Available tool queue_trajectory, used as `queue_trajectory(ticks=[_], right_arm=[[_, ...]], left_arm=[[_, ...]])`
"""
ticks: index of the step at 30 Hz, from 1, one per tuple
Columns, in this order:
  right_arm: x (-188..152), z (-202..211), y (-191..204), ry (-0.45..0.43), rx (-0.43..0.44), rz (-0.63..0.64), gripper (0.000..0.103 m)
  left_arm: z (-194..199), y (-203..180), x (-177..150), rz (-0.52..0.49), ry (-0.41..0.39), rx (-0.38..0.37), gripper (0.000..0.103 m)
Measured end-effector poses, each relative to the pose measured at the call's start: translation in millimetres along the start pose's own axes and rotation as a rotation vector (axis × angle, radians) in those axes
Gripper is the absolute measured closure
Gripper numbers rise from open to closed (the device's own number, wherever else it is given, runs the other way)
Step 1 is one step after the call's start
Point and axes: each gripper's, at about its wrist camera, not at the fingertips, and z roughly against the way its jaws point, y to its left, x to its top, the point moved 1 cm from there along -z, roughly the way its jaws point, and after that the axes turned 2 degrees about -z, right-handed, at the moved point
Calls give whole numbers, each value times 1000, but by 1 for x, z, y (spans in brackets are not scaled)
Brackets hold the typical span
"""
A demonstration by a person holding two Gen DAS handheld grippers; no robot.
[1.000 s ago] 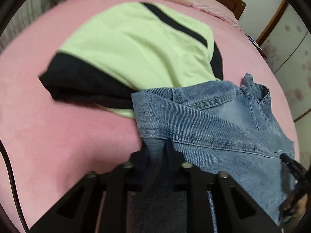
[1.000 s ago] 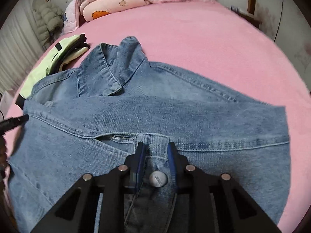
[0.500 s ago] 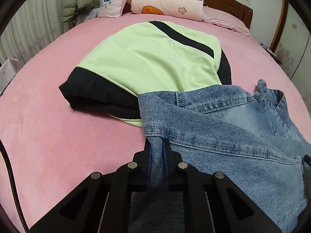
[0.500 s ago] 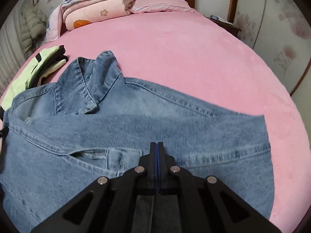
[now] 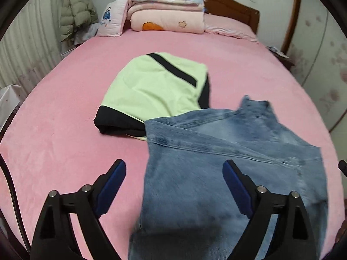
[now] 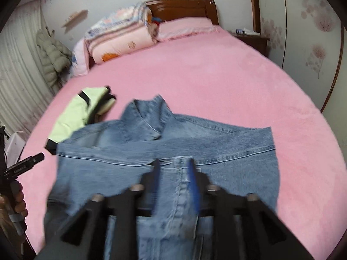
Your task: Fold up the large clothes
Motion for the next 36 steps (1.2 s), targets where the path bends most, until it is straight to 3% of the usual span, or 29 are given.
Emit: queue_trajectory(ticks=[14, 21, 31, 36], right_arm=[[-27, 127, 32, -84, 23, 69, 59], [-68, 166, 34, -62, 13, 95, 59], [-143, 191, 15, -62, -39, 147, 59], [-173, 190, -15, -20, -49, 100, 54]], left_arm=[[122, -28, -50, -39, -32, -74, 12], [168, -32, -96, -94, -68, -40, 12], [169, 2, -188, -104, -30, -20, 12], [142, 32, -228, -75, 68, -25, 12]])
